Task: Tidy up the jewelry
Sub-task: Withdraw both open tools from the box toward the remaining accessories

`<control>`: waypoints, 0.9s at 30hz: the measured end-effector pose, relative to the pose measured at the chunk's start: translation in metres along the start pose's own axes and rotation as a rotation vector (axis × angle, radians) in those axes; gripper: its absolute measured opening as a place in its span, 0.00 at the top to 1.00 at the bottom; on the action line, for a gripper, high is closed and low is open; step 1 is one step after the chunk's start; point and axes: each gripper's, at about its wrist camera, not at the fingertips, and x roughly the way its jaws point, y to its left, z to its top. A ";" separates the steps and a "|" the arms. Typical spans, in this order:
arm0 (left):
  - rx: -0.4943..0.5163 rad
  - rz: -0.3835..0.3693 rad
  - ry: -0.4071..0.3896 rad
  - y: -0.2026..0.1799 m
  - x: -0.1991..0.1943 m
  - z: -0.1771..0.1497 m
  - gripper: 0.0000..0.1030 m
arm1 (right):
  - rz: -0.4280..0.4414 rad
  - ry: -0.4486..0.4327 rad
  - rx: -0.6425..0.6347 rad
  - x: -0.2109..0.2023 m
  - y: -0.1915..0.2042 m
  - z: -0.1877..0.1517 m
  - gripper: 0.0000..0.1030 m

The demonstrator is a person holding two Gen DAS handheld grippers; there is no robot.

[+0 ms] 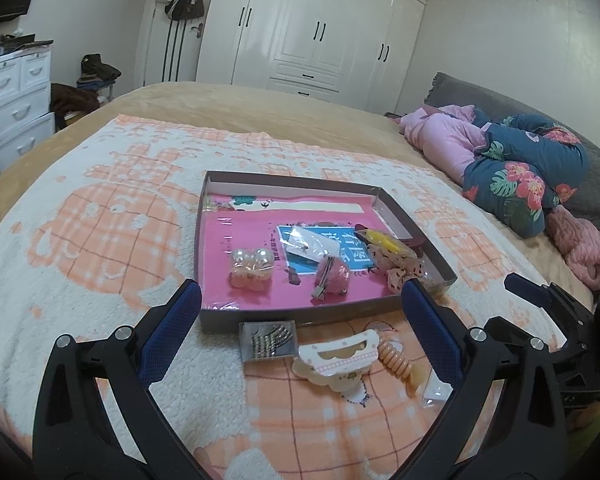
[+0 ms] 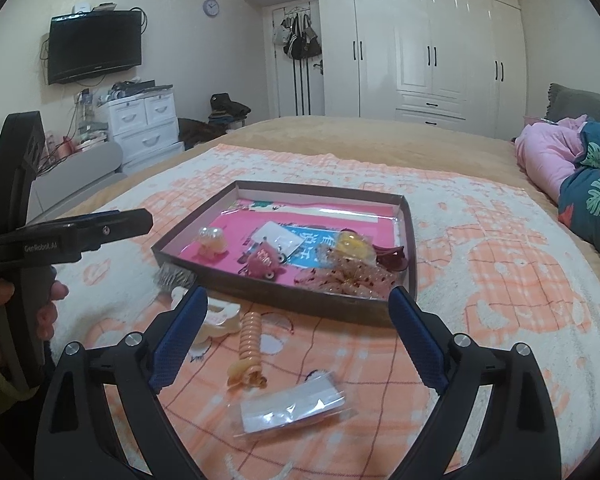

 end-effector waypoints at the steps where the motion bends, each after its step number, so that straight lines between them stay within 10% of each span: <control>1: -0.001 0.003 0.000 0.001 -0.001 -0.001 0.11 | 0.000 0.003 -0.005 -0.001 0.002 -0.001 0.13; 27: 0.038 0.001 0.111 -0.004 0.002 -0.037 0.11 | -0.011 0.122 -0.006 0.003 0.008 -0.032 0.13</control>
